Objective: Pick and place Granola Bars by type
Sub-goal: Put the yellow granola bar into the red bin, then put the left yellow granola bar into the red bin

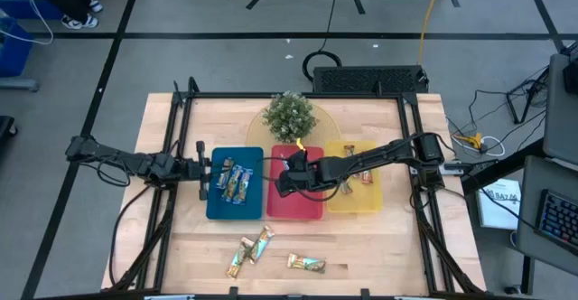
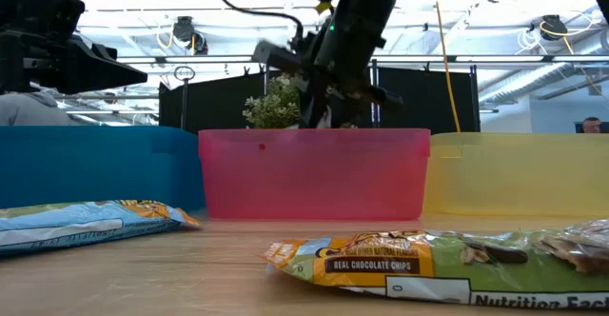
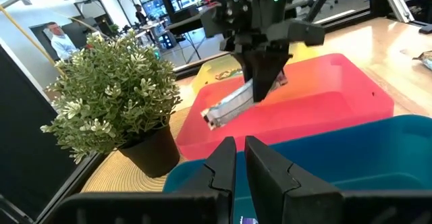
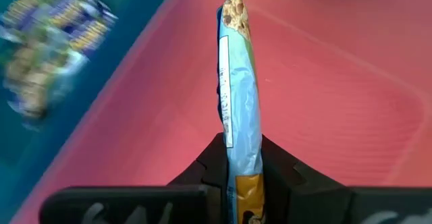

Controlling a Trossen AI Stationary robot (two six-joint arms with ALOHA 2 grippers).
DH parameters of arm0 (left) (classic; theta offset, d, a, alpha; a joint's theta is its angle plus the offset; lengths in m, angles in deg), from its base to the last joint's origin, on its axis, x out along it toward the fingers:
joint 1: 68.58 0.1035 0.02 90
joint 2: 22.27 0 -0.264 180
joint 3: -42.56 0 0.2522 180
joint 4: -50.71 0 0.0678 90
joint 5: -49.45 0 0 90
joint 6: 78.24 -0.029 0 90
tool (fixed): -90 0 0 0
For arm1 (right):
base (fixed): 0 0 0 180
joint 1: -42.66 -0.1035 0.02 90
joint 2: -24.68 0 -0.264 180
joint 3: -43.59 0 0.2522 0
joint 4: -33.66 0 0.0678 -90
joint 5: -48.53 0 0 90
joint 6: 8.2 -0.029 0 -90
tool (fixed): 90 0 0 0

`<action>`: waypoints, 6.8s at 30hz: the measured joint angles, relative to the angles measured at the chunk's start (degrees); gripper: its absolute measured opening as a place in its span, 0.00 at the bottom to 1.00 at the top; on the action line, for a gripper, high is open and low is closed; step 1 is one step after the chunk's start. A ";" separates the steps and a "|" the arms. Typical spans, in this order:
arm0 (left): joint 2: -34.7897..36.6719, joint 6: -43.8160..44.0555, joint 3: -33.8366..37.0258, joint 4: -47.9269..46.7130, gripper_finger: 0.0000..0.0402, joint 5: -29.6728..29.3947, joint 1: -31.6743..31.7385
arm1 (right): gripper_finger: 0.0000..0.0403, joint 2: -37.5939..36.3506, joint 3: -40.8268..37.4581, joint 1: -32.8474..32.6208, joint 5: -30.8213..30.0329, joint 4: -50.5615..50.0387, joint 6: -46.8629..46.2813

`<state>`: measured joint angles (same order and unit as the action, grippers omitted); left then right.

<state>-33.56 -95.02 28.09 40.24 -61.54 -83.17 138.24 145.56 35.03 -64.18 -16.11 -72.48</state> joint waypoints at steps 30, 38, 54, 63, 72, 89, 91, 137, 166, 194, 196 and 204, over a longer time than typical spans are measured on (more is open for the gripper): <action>-0.70 -0.94 0.07 0.68 0.10 0.13 -0.02 | 0.29 0.15 -12.92 2.68 5.39 25.71 5.98; -0.71 -0.92 0.07 0.72 0.10 0.13 -0.02 | 0.40 -3.12 -12.91 2.67 3.37 22.76 9.73; -0.74 -0.94 0.15 3.67 0.10 -0.54 -0.02 | 0.20 -20.98 -12.86 -3.23 0.69 5.80 53.22; -0.70 0.54 0.15 8.88 0.10 -1.97 -0.02 | 0.01 -33.77 -33.82 -4.98 1.25 41.16 76.42; -0.70 6.17 0.15 11.16 0.10 -1.95 -0.02 | 0.00 -50.94 -52.15 0.68 1.76 43.89 85.75; -10.93 21.94 -10.12 4.51 0.10 1.20 -2.14 | 0.00 -82.68 -77.94 2.00 10.83 65.40 80.17; -16.54 24.74 -15.63 -2.52 0.10 1.20 -3.32 | 0.00 -84.29 -79.17 2.00 10.82 65.36 80.15; -105.19 120.59 -90.38 -57.82 0.44 12.36 -33.20 | 0.00 -86.18 -79.42 1.91 19.99 64.65 89.06; -111.65 111.04 -88.08 -60.99 0.56 18.58 -31.12 | 0.00 -85.92 -79.39 1.91 19.95 64.03 86.89; -111.63 107.62 -90.43 -63.39 0.24 14.78 -31.99 | 0.00 -85.90 -79.39 1.91 20.01 63.63 87.64; -110.75 107.49 -91.59 -65.25 0.21 14.04 -32.42 | 0.00 -85.88 -79.39 1.91 20.03 62.74 87.52; -106.36 103.63 -96.49 -67.93 0.19 5.84 -32.28 | 0.00 -85.88 -79.39 1.91 20.03 60.78 82.89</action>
<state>-139.93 8.61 -68.40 -27.70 -55.70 -115.45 52.36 66.17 36.95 -44.14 44.67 10.42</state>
